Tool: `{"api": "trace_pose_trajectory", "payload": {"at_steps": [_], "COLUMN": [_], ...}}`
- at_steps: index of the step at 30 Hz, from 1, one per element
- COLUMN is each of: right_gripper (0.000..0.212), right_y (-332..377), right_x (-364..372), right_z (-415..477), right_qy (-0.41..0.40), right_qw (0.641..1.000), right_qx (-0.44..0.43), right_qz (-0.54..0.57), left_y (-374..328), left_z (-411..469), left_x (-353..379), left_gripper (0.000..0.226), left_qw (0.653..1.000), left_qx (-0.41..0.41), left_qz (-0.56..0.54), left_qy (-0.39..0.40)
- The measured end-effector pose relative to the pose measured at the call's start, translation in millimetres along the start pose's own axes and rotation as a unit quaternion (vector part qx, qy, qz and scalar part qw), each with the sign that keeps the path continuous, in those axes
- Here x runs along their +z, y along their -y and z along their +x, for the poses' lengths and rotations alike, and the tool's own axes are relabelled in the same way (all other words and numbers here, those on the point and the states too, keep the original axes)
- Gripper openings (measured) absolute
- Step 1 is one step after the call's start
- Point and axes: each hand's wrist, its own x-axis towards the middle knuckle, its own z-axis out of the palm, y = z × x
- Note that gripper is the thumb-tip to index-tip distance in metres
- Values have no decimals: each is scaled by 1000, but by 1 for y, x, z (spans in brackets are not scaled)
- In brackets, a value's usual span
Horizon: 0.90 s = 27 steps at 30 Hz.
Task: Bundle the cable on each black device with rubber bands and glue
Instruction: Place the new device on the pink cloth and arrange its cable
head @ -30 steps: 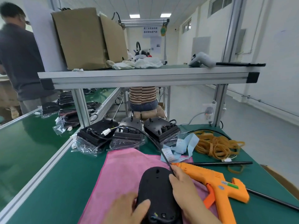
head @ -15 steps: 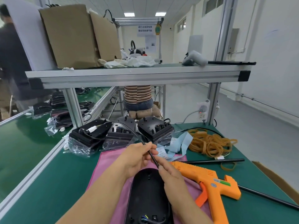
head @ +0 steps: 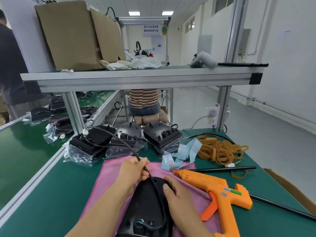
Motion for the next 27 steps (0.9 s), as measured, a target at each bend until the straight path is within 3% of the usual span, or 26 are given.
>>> {"api": "trace_pose_trajectory", "payload": {"at_steps": [3, 5, 9, 13, 16, 19, 27], "right_gripper": [32, 40, 61, 56, 52, 50, 36], "right_y": [2, 4, 5, 6, 7, 7, 14], "right_x": [-1, 0, -1, 0, 3, 7, 16], "right_z": [-3, -5, -7, -9, -9, -11, -10], "right_qy": [3, 12, 18, 6, -3, -15, -67], "right_qw": [1000, 1000, 999, 999, 1000, 1000, 998], "right_qx": [0, 0, -2, -1, 6, 10, -1], "right_qz": [5, -20, -44, -38, -29, -11, 3], "left_y": [-7, -13, -13, 6, 16, 21, 21], "left_z": [1, 0, -1, 3, 2, -6, -45], "left_x": [3, 4, 8, 4, -8, -21, -63], "left_gripper": [15, 14, 13, 11, 11, 14, 19], "left_qw": [997, 991, 993, 978, 997, 994, 968], "left_qx": [36, 67, 71, 99, 23, -24, 49], "left_qz": [68, 103, 52, 184, 34, -93, -239], "left_qy": [27, 48, 84, -19, -62, -60, -66]}}
